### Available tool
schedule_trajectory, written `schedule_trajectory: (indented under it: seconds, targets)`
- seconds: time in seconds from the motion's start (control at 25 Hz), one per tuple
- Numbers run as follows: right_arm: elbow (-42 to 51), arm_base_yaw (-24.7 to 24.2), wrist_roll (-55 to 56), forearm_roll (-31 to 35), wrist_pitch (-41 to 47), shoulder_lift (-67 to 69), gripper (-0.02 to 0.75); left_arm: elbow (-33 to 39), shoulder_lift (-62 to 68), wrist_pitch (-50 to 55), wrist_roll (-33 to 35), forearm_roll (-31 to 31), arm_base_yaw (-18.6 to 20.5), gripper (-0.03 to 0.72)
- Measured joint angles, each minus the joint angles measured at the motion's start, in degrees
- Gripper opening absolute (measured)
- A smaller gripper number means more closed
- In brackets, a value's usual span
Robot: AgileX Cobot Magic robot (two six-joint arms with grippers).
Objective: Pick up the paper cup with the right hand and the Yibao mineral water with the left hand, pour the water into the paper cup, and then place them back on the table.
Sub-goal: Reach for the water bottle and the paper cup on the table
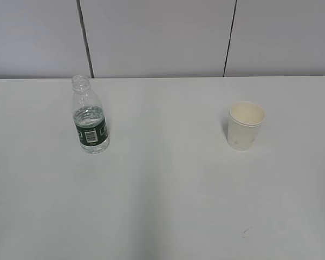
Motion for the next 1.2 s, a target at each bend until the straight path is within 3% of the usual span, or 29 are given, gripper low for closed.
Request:
schedule_trajectory:
  seconds: [0.64,0.92,1.2]
  targets:
    - [-0.57,0.00,0.00,0.00,-1.00,0.00,0.585,0.00,0.00,0.00,0.00,0.00,0.00,0.241]
    - [-2.20,0.00,0.00,-0.11,-14.08,1.28,0.585,-0.48,0.00,-0.93,0.00,-0.06,0.00,0.241]
    - [-2.20,0.00,0.10,-0.21,-31.52,14.83,0.585,-3.90,6.58,-19.49,0.00,-0.17,0.00,0.241]
